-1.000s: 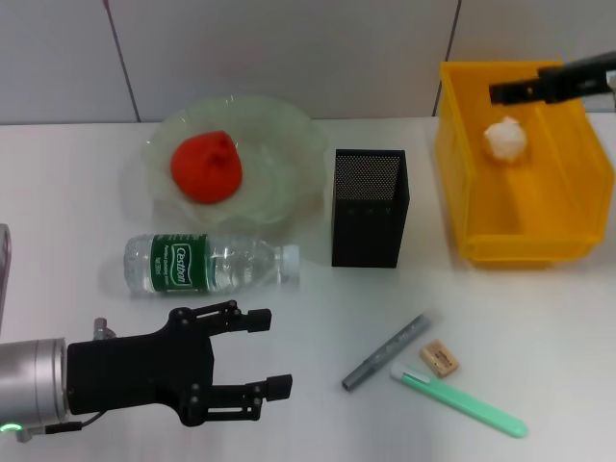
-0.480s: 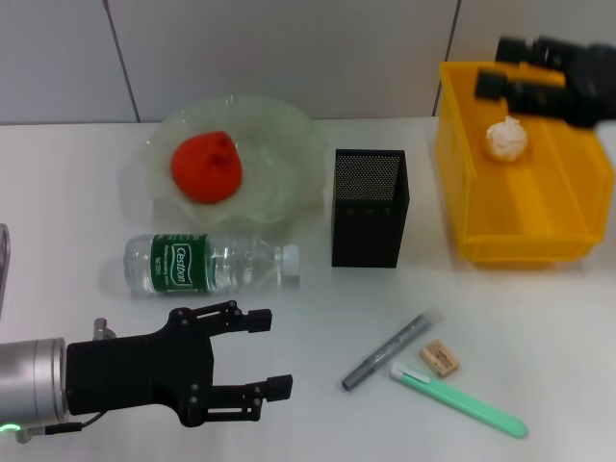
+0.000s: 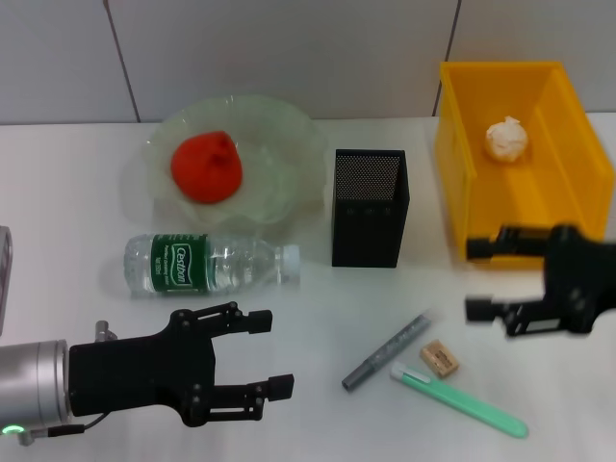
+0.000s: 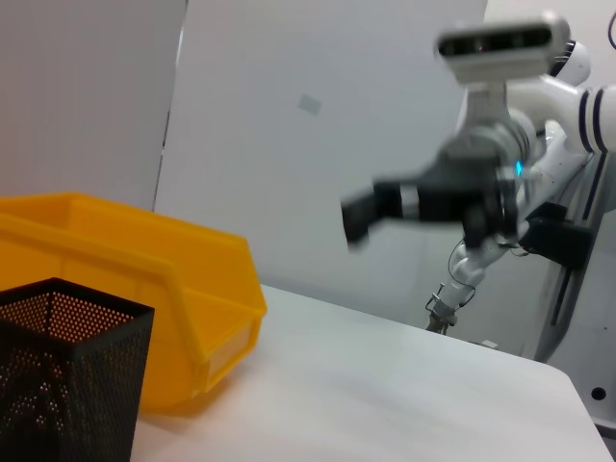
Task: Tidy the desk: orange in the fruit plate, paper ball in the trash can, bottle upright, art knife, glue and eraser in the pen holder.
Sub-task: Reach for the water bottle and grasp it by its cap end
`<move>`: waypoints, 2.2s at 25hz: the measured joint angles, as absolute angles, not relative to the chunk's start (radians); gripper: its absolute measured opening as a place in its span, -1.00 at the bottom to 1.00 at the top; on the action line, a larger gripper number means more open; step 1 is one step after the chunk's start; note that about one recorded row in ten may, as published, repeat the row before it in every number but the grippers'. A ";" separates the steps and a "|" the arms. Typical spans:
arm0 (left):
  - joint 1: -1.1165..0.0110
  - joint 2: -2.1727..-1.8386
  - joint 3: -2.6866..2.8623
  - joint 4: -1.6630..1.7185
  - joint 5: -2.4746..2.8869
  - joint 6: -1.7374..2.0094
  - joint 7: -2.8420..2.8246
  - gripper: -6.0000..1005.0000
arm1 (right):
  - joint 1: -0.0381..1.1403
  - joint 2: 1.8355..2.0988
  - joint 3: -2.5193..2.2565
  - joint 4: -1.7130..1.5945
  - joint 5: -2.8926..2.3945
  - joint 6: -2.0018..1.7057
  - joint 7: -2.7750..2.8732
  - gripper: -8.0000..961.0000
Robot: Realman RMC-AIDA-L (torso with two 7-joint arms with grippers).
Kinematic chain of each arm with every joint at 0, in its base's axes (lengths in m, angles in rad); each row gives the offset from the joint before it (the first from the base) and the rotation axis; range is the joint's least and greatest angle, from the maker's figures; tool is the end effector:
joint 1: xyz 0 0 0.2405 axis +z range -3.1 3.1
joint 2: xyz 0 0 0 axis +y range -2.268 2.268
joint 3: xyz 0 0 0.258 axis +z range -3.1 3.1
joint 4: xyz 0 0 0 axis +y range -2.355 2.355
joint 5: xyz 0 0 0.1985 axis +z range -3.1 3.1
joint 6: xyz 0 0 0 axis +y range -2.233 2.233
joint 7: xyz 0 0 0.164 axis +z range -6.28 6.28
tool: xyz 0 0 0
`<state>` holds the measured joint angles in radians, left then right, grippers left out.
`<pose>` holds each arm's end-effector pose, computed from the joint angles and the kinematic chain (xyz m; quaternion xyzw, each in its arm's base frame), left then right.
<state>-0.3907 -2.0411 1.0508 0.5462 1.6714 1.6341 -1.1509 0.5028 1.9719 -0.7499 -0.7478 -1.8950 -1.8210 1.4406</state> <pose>-0.2519 0.2698 -0.0420 -0.9421 -0.1492 -0.2941 0.0604 0.2356 0.3100 0.0340 -0.9497 0.1573 0.2646 0.0581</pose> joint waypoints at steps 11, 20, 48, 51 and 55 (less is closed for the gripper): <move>-0.445 -2.039 1.034 0.552 1.667 1.609 -1.165 0.63 | 0.485 2.020 -0.755 -0.612 -2.038 -1.669 1.248 0.71; -0.606 -2.033 1.028 0.749 1.857 1.506 -1.379 0.63 | 0.462 2.026 -0.745 -0.609 -2.032 -1.640 1.233 0.71; -0.804 -2.079 1.533 1.072 2.516 1.238 -1.816 0.60 | 0.464 2.024 -0.739 -0.612 -2.031 -1.608 1.282 0.71; -0.806 -2.080 1.552 1.060 2.517 1.212 -1.817 0.60 | 0.463 2.024 -0.739 -0.612 -2.031 -1.609 1.290 0.71; -0.807 -2.080 1.572 1.041 2.516 1.181 -1.818 0.59 | 0.463 2.025 -0.739 -0.614 -2.031 -1.609 1.294 0.71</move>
